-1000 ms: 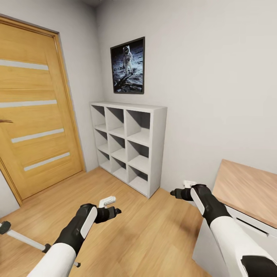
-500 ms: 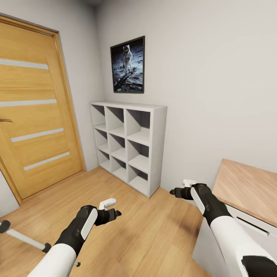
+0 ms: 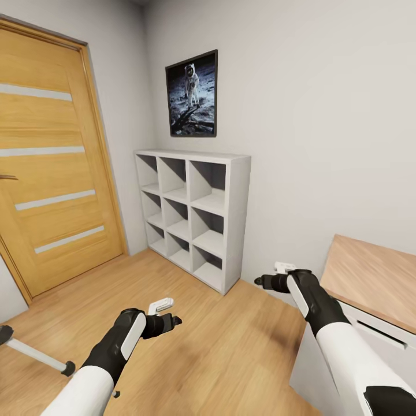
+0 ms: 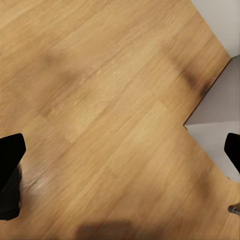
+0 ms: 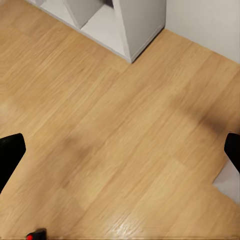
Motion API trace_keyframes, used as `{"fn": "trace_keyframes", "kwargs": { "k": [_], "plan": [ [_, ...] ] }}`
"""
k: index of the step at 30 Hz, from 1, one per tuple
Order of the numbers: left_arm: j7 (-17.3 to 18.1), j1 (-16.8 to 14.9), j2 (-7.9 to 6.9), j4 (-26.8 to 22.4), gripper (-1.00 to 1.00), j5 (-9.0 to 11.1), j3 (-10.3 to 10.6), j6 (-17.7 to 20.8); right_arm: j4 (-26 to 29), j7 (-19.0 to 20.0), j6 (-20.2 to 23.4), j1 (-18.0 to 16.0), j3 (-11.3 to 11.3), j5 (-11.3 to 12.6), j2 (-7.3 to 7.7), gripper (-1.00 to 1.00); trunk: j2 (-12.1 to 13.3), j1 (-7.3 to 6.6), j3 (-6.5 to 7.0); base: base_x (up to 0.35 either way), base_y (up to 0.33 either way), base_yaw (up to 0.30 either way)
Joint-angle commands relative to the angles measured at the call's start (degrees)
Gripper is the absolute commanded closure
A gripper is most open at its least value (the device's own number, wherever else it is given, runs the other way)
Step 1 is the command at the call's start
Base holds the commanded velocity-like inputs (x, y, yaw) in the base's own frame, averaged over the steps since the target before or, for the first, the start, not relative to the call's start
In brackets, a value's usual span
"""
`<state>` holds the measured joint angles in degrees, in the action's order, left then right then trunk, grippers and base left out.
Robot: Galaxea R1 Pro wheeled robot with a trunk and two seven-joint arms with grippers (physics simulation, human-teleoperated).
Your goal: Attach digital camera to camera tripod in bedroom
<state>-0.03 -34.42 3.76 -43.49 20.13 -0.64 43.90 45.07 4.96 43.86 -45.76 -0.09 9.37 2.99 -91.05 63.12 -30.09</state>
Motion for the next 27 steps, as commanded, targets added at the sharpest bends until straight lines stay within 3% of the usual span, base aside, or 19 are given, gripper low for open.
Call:
{"fn": "trace_keyframes", "kwargs": {
  "k": [1,8,10,27],
  "plan": [
    [0.00,-0.03,0.00,-0.07,-1.00,0.09,-0.09,0.27,0.19,0.16,0.84,-0.03,-0.01,0.19,0.02,-1.00,-0.45,0.22,-0.25,0.000,0.000,0.000],
    [0.01,-0.03,-0.09,-0.38,-1.00,0.08,-0.12,0.30,0.54,3.05,2.93,-0.03,0.00,0.15,0.09,-1.00,-3.26,1.76,-1.51,0.000,0.000,0.000],
    [0.07,-0.03,-0.18,-0.44,-1.00,0.04,-0.13,0.31,0.61,6.49,3.36,-0.03,0.00,0.07,0.15,-1.00,-4.06,2.20,-1.86,0.000,0.000,0.000],
    [0.12,-0.03,-0.27,-0.56,-1.00,0.08,-0.24,0.31,0.63,9.74,3.70,-0.03,-0.03,0.12,0.14,-1.00,-10.88,5.93,-4.92,0.000,0.000,0.000]
  ]
}}
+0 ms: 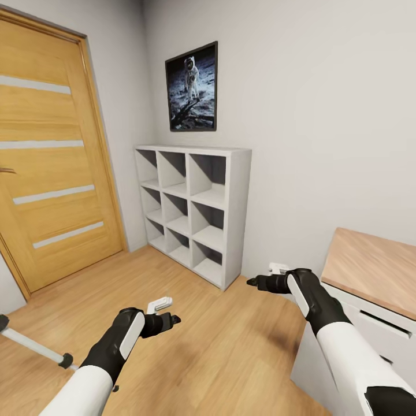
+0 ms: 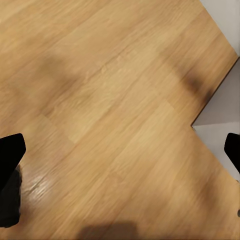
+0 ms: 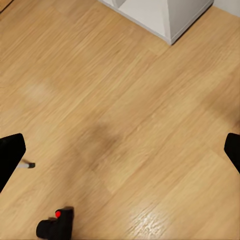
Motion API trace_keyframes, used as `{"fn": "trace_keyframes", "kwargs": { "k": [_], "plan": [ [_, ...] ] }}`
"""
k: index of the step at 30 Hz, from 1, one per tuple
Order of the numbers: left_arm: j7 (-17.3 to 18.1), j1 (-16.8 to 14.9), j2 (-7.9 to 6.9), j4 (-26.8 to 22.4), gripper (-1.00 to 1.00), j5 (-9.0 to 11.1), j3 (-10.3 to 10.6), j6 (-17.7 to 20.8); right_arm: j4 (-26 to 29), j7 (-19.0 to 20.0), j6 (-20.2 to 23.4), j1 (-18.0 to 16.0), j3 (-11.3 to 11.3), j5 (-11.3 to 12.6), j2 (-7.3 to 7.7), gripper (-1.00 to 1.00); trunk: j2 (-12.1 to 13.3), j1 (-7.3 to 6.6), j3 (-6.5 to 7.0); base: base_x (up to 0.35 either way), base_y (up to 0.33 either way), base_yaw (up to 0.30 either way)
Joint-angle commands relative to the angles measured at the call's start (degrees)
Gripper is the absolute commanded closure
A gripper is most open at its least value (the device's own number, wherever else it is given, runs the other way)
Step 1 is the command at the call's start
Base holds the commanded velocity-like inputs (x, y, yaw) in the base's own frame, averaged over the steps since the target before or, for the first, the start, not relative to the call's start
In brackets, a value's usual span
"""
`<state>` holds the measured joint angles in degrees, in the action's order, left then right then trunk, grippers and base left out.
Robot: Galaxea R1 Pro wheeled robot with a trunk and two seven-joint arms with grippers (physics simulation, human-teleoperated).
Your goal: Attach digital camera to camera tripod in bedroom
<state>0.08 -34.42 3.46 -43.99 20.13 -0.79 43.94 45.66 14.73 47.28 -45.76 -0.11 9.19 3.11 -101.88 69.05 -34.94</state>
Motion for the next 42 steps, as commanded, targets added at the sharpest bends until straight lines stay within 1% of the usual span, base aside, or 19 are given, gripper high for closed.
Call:
{"fn": "trace_keyframes", "kwargs": {
  "k": [1,12,26,34,35,42],
  "plan": [
    [0.01,-0.03,0.01,-0.06,-1.00,0.08,-0.09,0.27,0.05,0.04,0.29,-0.03,-0.02,0.30,0.01,-1.00,-0.45,0.22,-0.25,0.000,0.000,0.000],
    [-0.18,-0.03,-0.03,0.05,-1.00,-0.07,0.07,0.12,0.00,0.29,1.57,-0.03,-0.07,0.30,-0.03,-1.00,-4.86,2.64,-2.22,0.000,0.000,0.000],
    [-0.58,-0.03,-0.04,0.57,-1.00,-0.51,0.17,0.09,0.04,0.22,1.70,-0.03,0.01,0.21,-0.11,-1.00,-10.47,5.71,-4.73,0.000,0.000,0.000],
    [-4.48,-0.03,0.02,0.74,-1.00,-0.42,0.22,0.09,0.05,0.22,1.63,-0.03,0.02,0.21,-0.12,-1.00,-13.68,7.47,-6.17,0.000,0.000,0.000],
    [-5.38,-0.03,0.06,0.71,-1.00,-0.39,0.24,0.09,0.03,0.22,1.62,-0.03,0.02,0.21,-0.12,-1.00,-14.08,7.69,-6.35,0.000,0.000,0.000],
    [-7.00,-0.03,0.19,0.63,-1.00,-0.49,0.29,0.10,0.04,0.22,1.59,-0.03,0.02,0.21,-0.12,-1.00,-16.89,9.23,-7.61,0.000,0.000,0.000]
  ]
}}
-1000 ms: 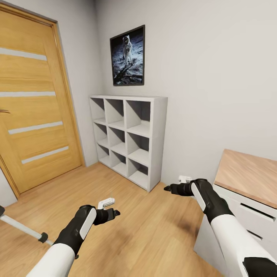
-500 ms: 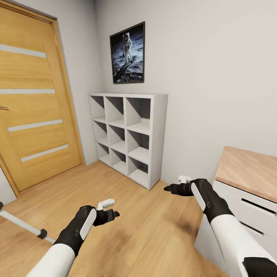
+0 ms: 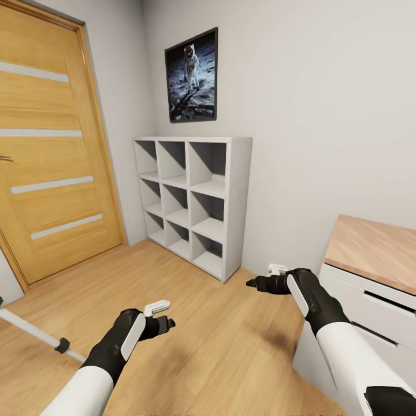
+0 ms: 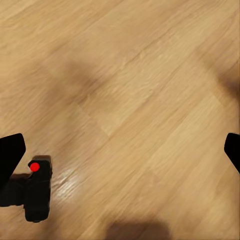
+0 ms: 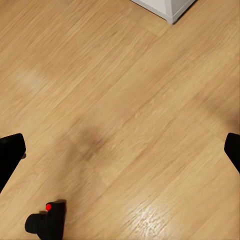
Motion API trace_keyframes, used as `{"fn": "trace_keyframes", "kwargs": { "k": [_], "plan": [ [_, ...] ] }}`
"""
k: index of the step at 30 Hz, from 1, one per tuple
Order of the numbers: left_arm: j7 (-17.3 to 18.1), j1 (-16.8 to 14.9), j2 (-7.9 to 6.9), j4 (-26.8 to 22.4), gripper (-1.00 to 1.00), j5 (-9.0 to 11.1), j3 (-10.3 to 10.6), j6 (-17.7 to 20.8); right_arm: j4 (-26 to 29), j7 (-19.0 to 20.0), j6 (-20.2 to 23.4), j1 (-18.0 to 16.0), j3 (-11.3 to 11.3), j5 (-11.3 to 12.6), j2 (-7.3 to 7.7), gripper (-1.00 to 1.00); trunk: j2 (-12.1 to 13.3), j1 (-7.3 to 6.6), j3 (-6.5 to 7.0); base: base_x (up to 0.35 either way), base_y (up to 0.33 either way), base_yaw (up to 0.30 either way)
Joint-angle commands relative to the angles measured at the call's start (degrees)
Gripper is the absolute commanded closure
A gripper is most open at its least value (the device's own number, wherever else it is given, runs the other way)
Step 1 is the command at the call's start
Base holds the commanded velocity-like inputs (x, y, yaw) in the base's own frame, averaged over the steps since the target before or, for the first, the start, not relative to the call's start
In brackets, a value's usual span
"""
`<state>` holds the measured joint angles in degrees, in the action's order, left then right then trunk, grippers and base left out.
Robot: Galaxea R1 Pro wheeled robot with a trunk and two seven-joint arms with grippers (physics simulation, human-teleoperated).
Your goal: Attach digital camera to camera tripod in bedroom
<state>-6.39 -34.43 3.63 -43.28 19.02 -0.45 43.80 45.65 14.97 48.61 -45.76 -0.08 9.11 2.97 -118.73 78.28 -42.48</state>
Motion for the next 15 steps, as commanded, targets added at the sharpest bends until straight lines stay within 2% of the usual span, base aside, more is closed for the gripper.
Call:
{"fn": "trace_keyframes", "kwargs": {
  "k": [1,15],
  "plan": [
    [-0.68,-0.02,0.04,-0.08,-1.00,0.61,-0.06,0.24,0.05,-0.03,0.27,-0.03,-0.01,0.29,0.02,-1.00,-0.44,0.22,-0.25,0.000,0.000,0.000],
    [-1.39,-0.02,-0.14,0.10,-1.00,0.58,-0.15,0.23,0.06,-0.03,0.35,-0.03,-0.01,0.29,0.02,-1.00,-6.06,3.29,-2.76,0.000,0.000,0.000]
  ]
}}
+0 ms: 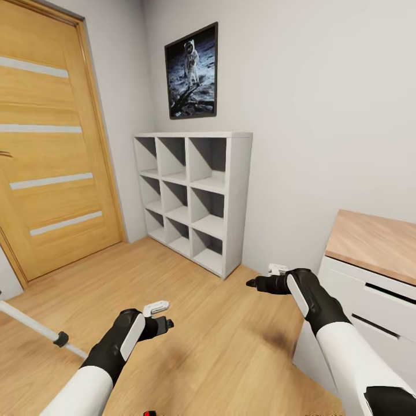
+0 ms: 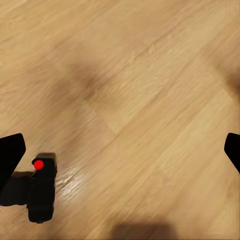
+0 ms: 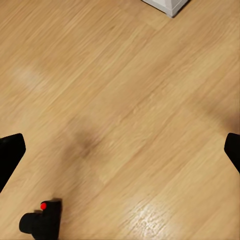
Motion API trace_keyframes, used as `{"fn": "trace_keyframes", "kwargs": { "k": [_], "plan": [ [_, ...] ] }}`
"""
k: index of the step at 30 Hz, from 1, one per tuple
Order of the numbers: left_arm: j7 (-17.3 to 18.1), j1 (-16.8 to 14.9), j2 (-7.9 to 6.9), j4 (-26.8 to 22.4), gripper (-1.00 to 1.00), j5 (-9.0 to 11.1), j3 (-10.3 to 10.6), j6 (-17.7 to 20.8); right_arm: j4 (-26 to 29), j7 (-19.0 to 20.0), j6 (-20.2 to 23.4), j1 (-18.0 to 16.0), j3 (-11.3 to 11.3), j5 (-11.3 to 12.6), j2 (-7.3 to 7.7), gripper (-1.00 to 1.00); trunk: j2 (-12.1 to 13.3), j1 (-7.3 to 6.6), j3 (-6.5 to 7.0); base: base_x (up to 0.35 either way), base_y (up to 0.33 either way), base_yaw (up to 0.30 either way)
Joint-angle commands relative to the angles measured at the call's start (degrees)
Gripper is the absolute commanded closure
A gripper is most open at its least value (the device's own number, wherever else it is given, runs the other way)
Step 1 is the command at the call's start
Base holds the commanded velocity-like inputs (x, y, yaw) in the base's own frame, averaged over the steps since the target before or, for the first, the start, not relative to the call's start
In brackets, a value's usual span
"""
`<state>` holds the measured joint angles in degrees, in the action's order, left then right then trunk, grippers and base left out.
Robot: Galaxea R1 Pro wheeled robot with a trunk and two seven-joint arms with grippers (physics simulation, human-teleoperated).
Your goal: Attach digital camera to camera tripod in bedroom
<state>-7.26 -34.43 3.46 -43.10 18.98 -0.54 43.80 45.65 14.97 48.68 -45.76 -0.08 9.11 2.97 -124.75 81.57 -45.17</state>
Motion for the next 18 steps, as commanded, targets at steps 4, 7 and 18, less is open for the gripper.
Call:
{"fn": "trace_keyframes", "kwargs": {
  "k": [4,7,18],
  "plan": [
    [-1.60,-0.02,-0.01,-0.08,-1.00,0.64,-0.07,0.23,0.05,-0.03,0.17,-0.03,-0.01,0.29,0.02,-1.00,-1.65,0.87,-0.78,0.000,0.000,0.000],
    [-2.17,-0.02,-0.02,-0.11,-1.00,0.69,-0.07,0.23,0.05,-0.03,0.13,-0.03,-0.01,0.29,0.02,-1.00,-2.85,1.53,-1.32,0.000,0.000,0.000],
    [-2.86,-0.02,-0.03,-0.05,-1.00,0.80,-0.07,0.23,0.05,-0.03,0.34,-0.03,-0.02,0.29,0.02,-1.00,-7.26,3.95,-3.30,0.000,0.000,0.000]
  ]
}}
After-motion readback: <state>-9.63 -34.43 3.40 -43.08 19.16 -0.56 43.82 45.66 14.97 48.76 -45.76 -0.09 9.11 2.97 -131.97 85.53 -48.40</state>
